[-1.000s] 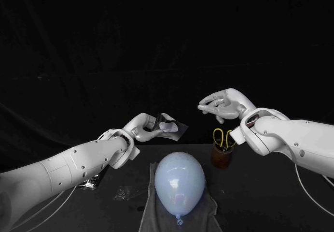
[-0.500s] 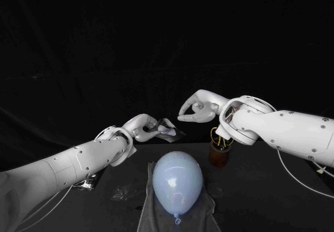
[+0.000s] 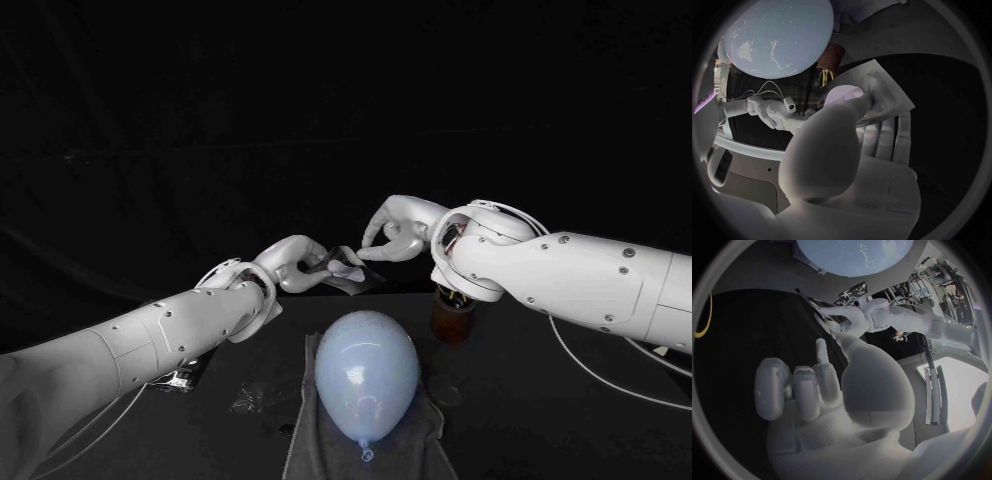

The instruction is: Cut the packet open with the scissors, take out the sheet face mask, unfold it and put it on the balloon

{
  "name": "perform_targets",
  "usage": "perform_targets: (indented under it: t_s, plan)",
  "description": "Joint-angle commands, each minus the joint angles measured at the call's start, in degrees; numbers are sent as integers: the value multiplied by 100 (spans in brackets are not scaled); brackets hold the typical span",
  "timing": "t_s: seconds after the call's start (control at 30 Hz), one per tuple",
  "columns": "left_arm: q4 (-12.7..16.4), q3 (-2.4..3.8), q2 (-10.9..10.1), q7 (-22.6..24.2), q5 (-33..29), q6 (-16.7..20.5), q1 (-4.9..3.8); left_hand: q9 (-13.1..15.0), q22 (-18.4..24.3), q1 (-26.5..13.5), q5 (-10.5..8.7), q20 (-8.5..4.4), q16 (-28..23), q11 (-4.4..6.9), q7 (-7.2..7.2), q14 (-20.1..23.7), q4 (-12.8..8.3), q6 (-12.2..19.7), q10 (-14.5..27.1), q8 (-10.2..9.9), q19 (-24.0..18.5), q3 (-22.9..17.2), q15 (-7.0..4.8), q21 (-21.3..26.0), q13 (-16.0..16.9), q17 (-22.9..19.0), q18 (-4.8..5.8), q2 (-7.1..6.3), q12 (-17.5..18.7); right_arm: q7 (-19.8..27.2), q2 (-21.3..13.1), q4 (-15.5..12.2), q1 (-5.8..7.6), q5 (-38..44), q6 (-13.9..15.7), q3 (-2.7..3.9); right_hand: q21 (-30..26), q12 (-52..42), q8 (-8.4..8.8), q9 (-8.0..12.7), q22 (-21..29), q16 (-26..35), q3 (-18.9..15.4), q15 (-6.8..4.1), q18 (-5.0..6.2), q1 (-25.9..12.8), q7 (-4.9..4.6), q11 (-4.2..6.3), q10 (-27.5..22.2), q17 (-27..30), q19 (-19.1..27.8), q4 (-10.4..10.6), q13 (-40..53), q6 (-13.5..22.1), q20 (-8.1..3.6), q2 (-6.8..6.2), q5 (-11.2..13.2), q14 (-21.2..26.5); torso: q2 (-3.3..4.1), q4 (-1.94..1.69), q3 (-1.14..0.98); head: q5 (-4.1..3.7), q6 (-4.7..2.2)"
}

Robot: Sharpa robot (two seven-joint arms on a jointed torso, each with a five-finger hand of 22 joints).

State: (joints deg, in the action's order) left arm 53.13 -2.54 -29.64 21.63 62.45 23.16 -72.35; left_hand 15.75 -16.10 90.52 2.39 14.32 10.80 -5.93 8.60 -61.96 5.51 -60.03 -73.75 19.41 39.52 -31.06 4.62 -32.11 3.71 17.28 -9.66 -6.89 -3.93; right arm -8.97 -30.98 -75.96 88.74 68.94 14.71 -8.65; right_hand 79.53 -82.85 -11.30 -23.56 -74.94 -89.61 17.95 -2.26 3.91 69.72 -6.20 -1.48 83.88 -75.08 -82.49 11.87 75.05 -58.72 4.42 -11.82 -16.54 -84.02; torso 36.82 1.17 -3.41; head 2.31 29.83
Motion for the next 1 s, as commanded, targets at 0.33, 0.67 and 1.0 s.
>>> perform_targets:
  t_s: [0.33,0.67,1.0]
  plan:
    - [79,6,5,-39,19,-70,-18,465,-17,-73,36,0,-22,23,31,-28,-44,-12,-62,23,-29,7,5,-37,7,6,6,17,23,-424,141,45,-150,519,5,-14,-1,34,-40,-42,-529,-37,40,48,-86,16,-36,-46,263,-1486,-12,-1,951,12,2,23,167,-596,-1,5,-6,15,32]
    - [122,7,11,-43,13,-59,-20,471,-48,-98,36,-1,-31,22,33,-28,-75,-9,-60,19,-54,-15,6,-84,7,12,5,23,23,-466,208,108,-199,528,10,-17,-5,32,-62,-66,-531,-39,84,45,-84,56,-25,-39,260,-1492,-7,-12,958,-17,2,61,198,-598,-3,4,-7,10,47]
    - [259,8,-23,-4,-18,30,-29,474,-67,-111,35,-1,-37,20,34,-28,-96,-7,-59,16,-71,-29,6,-113,7,16,5,27,24,-481,282,198,-285,522,-97,-29,-25,35,-115,-152,-539,-35,305,24,-79,192,2,-15,250,-1480,8,-96,972,-48,-14,146,703,-595,2,6,-3,-2,75]
